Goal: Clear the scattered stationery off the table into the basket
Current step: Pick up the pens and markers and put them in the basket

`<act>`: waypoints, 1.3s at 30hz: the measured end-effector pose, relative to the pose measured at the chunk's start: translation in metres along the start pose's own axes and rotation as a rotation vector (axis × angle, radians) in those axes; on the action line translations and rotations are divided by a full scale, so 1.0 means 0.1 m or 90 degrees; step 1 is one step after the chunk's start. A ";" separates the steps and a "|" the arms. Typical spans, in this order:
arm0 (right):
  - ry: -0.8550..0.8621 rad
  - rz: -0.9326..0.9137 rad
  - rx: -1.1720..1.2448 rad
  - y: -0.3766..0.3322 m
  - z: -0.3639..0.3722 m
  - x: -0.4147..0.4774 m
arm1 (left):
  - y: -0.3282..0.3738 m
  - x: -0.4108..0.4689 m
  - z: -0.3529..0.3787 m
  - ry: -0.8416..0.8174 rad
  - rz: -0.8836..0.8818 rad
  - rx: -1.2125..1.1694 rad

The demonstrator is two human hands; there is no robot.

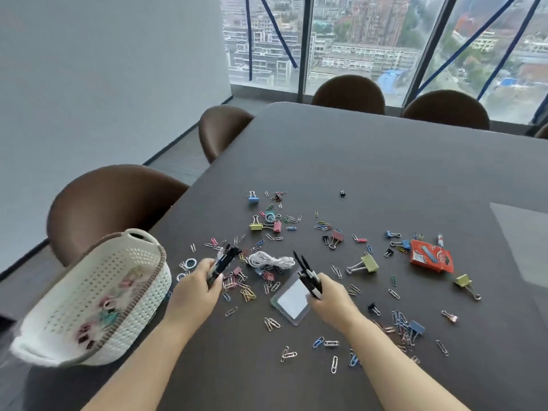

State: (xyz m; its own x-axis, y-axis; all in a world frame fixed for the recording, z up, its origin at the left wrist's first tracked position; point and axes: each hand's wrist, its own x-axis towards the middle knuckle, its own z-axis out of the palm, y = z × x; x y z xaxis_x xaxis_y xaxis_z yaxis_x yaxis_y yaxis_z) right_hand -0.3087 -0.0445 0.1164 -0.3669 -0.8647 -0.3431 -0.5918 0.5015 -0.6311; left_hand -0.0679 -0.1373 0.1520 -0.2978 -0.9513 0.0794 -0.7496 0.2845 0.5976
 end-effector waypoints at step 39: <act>-0.101 -0.455 -0.404 -3.08 2.07 0.28 | -2.62 0.00 -1.73 0.098 -0.093 0.053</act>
State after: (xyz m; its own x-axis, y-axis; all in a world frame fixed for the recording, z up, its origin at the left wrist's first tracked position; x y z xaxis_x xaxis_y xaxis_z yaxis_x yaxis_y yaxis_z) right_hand 0.0119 -0.2296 0.1573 0.3027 -0.9422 -0.1433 -0.9322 -0.2614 -0.2504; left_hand 0.2304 -0.2324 0.1337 -0.0938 -0.9882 0.1208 -0.8263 0.1450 0.5442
